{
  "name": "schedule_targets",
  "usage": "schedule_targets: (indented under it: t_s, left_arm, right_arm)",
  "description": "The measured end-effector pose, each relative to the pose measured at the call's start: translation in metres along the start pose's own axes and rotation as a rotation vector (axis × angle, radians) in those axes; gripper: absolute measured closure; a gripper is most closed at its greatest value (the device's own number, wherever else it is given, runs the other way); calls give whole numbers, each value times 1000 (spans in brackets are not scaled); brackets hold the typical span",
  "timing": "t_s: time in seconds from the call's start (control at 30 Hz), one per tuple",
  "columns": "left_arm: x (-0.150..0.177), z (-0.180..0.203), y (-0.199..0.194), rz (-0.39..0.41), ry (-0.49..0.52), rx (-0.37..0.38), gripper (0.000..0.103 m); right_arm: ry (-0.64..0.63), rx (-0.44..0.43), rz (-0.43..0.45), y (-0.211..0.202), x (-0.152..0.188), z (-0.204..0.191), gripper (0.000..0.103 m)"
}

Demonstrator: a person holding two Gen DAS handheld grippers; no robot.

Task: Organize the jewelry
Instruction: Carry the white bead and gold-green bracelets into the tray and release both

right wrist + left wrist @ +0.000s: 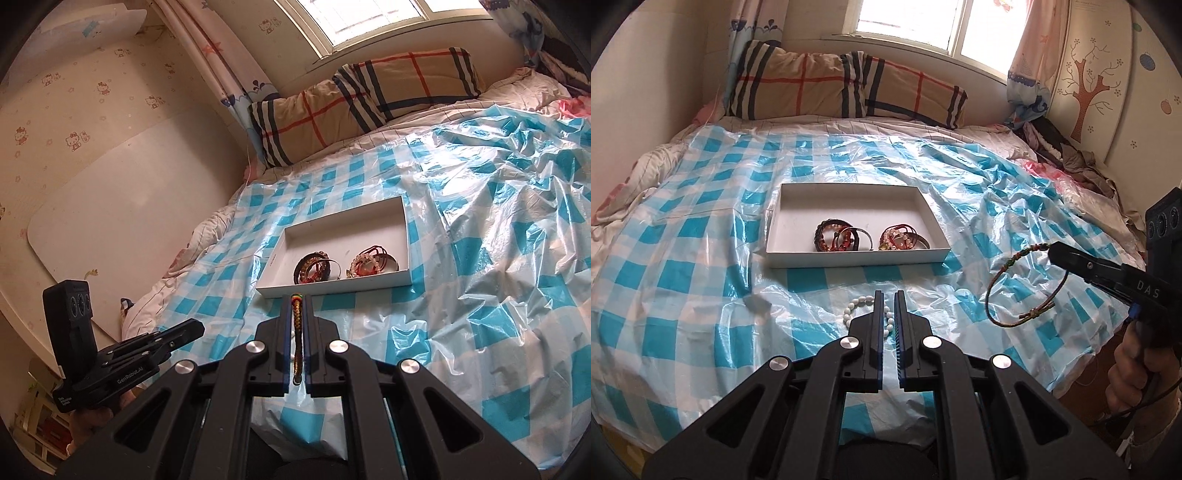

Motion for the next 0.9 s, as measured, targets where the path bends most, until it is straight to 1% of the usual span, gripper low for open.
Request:
schedule_targets:
  t_s: [0.1, 0.23, 0.33, 0.4, 0.47, 0.57, 0.6, 0.63, 0.67, 0.7, 0.73, 0.8, 0.83, 0.87, 0.9]
  left_arm:
    - [5, -24, 5, -17, -41, -25, 98]
    - [18, -61, 22, -68, -102, -62, 98]
    - [27, -78, 34, -94, -130, -84, 98]
    - [30, -81, 44, -111, -134, -85, 98]
    - [29, -76, 59, -140, -105, -76, 97]
    - [27, -55, 89, -192, -30, -62, 95]
    - [26, -48, 100, -207, -3, -66, 90]
    - [25, -41, 112, -219, 23, -78, 80]
    - [25, -35, 122, -225, 48, -96, 74]
    - [24, -30, 131, -228, 71, -114, 63]
    - [25, -25, 141, -244, 100, -128, 57]
    - [30, -17, 159, -304, 169, -165, 57]
    - [34, -17, 167, -343, 184, -172, 57]
    - [37, -17, 172, -365, 189, -164, 58]
    - [37, -18, 173, -367, 190, -150, 74]
  right_arm:
    - [25, 3, 4, 0, 2, 7, 97]
    - [48, -1, 5, 5, 4, 13, 97]
    - [53, -8, -9, 13, 5, 15, 97]
    - [56, -12, -16, 18, 6, 16, 97]
    - [60, -16, -23, 22, 7, 17, 97]
    - [64, -22, -29, 26, 8, 19, 97]
    - [65, -22, -30, 27, 8, 19, 97]
    - [66, -22, -32, 28, 8, 19, 97]
    - [67, -22, -34, 29, 7, 20, 97]
    - [66, -21, -35, 29, 7, 19, 97]
    - [62, -19, -37, 29, 7, 18, 97]
    - [55, -18, -41, 29, 7, 16, 97]
    - [52, -18, -43, 29, 7, 15, 97]
    - [49, -19, -44, 30, 7, 14, 97]
    - [48, -20, -45, 30, 7, 13, 97]
Point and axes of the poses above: each gripper's, at about its wrist camera, not at the fingertips, and y roughly the way its jaws point, z to its right, x to its underside, the point moved 4 cm from there along y, roughly the way its jaws point
